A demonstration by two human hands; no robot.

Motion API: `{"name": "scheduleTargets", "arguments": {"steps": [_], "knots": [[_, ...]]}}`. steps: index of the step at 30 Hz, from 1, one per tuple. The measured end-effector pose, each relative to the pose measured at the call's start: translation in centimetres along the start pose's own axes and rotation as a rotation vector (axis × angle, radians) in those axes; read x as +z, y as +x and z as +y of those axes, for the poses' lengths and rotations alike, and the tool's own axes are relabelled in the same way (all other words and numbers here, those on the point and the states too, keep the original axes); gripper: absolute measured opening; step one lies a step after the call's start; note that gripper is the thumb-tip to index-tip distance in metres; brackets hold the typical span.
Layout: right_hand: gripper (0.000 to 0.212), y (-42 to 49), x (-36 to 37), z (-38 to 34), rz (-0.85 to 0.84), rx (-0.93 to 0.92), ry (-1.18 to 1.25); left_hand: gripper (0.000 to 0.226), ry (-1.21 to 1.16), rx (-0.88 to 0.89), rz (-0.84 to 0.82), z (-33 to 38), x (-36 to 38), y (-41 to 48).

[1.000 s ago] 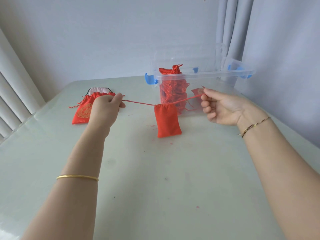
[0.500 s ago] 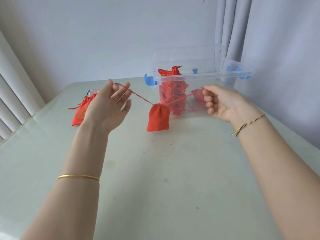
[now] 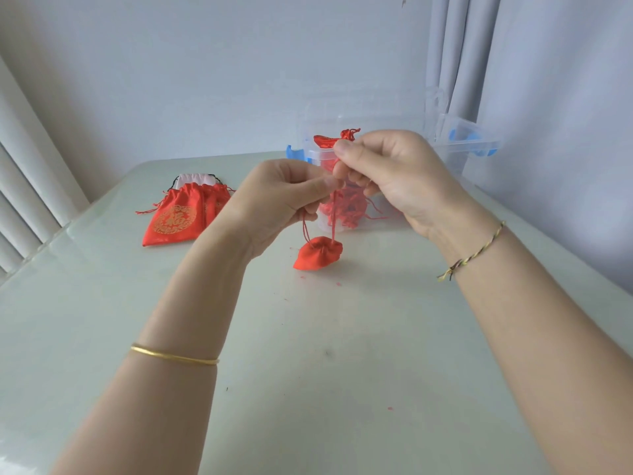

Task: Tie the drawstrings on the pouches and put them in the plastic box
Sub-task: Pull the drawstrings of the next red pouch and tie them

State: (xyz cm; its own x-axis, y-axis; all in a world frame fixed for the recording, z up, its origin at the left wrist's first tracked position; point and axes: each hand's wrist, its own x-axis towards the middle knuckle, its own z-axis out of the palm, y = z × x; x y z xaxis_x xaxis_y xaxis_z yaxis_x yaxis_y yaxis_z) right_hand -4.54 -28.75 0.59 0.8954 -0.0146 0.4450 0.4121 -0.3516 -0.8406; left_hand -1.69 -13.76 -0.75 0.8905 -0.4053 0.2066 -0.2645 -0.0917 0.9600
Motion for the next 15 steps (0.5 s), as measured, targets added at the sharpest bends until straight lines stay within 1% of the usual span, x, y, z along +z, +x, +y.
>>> {"name": "scheduleTargets", "arguments": {"steps": [3, 5, 7, 9, 13, 15], "knots": [[0.035, 0.3, -0.2, 0.6, 0.044, 0.133, 0.039, 0.013, -0.053, 0.000, -0.004, 0.2, 0.2, -0.1], [0.033, 0.2, -0.3, 1.0, -0.016, 0.220, 0.025, 0.012, -0.104, -0.016, -0.009, 0.3, 0.2, 0.0], [0.029, 0.0, -0.1, 1.2, -0.124, 0.281, 0.021, 0.015, -0.143, -0.027, -0.015, 0.3, 0.3, 0.0], [0.029, -0.2, 0.1, 1.3, -0.184, 0.281, 0.027, 0.016, -0.166, -0.029, -0.027, 0.3, 0.4, 0.1], [0.030, 0.0, -0.3, 1.1, -0.135, 0.229, 0.021, 0.018, -0.175, -0.024, -0.015, 0.1, 0.2, 0.2], [0.029, 0.0, -0.8, 0.9, -0.174, 0.228, 0.052, 0.019, -0.180, -0.018, 0.027, 0.0, 0.1, 0.3]]}}
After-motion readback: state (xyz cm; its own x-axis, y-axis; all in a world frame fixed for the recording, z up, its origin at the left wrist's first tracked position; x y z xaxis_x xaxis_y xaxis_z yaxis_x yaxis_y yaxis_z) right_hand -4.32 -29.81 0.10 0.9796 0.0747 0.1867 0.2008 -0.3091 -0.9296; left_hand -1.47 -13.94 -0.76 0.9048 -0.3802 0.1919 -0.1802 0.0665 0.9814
